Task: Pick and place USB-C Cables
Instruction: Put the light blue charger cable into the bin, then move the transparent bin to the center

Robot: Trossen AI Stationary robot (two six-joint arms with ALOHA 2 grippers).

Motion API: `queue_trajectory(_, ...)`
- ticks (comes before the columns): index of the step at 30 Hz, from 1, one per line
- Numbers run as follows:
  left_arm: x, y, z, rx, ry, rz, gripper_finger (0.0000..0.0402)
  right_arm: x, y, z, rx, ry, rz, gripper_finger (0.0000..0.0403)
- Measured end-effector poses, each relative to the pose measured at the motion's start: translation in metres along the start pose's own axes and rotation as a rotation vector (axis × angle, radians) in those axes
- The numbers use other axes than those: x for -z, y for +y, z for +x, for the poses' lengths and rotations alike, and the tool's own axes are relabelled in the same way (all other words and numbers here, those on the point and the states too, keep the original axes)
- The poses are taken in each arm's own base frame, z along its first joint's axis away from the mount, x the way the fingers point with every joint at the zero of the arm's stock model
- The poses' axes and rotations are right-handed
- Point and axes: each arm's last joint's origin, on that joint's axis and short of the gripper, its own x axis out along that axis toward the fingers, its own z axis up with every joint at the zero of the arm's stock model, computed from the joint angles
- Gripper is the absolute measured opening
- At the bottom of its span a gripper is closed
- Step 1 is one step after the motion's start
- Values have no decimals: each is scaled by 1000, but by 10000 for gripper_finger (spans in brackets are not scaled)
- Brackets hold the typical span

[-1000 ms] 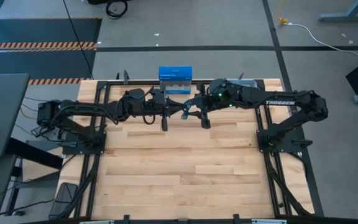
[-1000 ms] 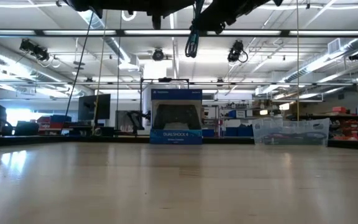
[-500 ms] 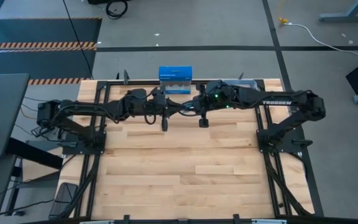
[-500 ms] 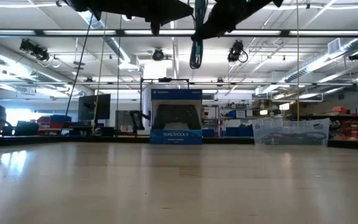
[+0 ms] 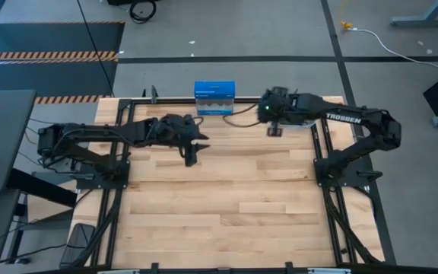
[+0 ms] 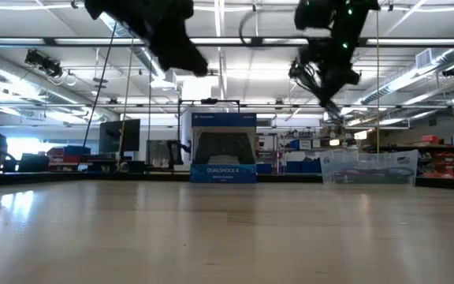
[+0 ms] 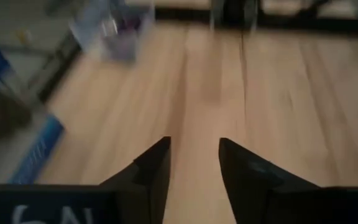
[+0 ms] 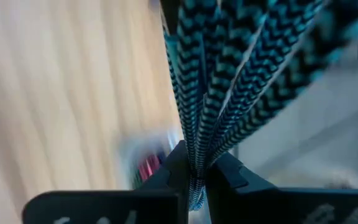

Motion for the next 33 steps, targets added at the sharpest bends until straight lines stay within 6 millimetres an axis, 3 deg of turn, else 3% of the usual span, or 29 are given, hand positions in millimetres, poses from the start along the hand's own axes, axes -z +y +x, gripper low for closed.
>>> queue_trajectory(4,15,-3,-1,8,156,-26,156,32,-23,13,22,244,40,28)
queue_trajectory(9,28,-5,-4,-6,291,-76,151,59,-50,25,5,359,152,28)
queue_trajectory(15,38,-7,-8,-38,405,-70,143,73,-63,42,-50,419,202,28)
queue_trajectory(21,39,-11,-8,-33,410,-47,142,75,-60,72,-127,525,161,33)
queue_trajectory(27,39,-16,-9,-19,410,-34,142,72,-54,97,-167,587,169,120)
queue_trajectory(33,39,-19,-9,-8,410,-25,142,72,-54,100,-167,591,173,196)
